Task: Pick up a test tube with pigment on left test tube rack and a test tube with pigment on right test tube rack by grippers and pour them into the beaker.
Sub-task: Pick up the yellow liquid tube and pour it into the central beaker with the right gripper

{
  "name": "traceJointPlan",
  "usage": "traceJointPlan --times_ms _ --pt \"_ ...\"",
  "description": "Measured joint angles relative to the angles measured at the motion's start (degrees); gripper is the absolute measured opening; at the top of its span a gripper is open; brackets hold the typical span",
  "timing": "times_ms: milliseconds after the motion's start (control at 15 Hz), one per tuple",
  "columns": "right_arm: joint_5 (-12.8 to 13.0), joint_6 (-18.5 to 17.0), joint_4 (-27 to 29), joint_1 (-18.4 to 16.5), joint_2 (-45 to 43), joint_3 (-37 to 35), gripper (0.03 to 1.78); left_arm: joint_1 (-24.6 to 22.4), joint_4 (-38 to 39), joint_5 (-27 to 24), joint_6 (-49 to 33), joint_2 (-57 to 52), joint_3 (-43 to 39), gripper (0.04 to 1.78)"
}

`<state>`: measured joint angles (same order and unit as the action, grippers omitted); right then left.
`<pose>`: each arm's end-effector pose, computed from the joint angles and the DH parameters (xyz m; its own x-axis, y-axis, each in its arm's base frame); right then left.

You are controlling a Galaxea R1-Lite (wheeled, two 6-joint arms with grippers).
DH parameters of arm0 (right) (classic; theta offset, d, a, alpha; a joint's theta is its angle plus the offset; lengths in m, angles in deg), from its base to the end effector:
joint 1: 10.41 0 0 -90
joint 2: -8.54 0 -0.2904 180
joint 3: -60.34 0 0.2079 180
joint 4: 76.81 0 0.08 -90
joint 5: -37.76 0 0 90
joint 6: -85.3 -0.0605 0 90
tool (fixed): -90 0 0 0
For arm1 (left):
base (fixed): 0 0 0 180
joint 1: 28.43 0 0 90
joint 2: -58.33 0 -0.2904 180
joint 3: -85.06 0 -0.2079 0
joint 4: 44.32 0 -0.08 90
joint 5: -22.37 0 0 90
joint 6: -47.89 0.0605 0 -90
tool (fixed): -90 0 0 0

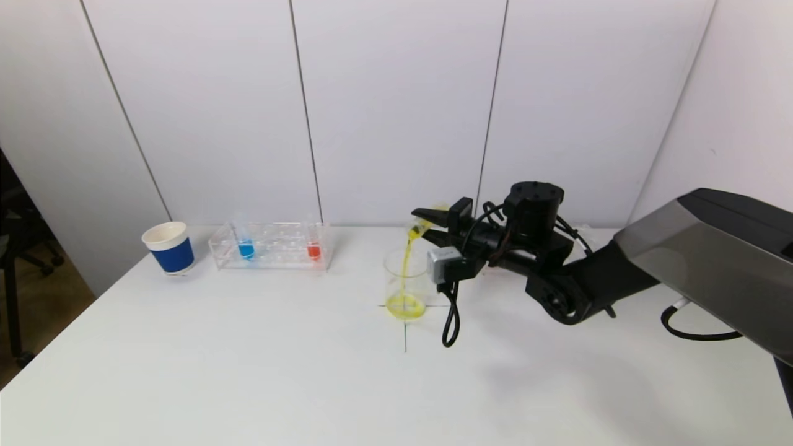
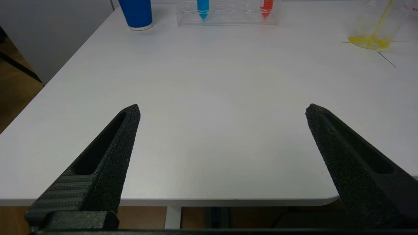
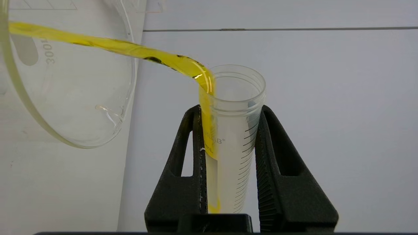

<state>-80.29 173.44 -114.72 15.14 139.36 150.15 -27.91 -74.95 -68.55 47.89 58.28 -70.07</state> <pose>0.4207 0.2327 0.0761 0.5923 0.8043 -0.0477 -0.0749 -0.0040 -0.9972 0.0379 -0.0013 0.0734 0.9947 -0.0251 -0.0995 0.0251 0.9997 -0.0016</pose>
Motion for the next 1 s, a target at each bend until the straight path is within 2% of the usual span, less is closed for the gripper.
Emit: traceJointPlan --times_ms 533,1000 --pt "0.3 3.0 0.9 0.0 0.2 0.4 0.48 0.0 0.0 0.0 0.0 0.0 0.0 1.77" --pt "1.3 7.8 4.3 0.0 -0.3 1.5 0.48 0.0 0.0 0.0 0.0 0.0 0.0 1.77"
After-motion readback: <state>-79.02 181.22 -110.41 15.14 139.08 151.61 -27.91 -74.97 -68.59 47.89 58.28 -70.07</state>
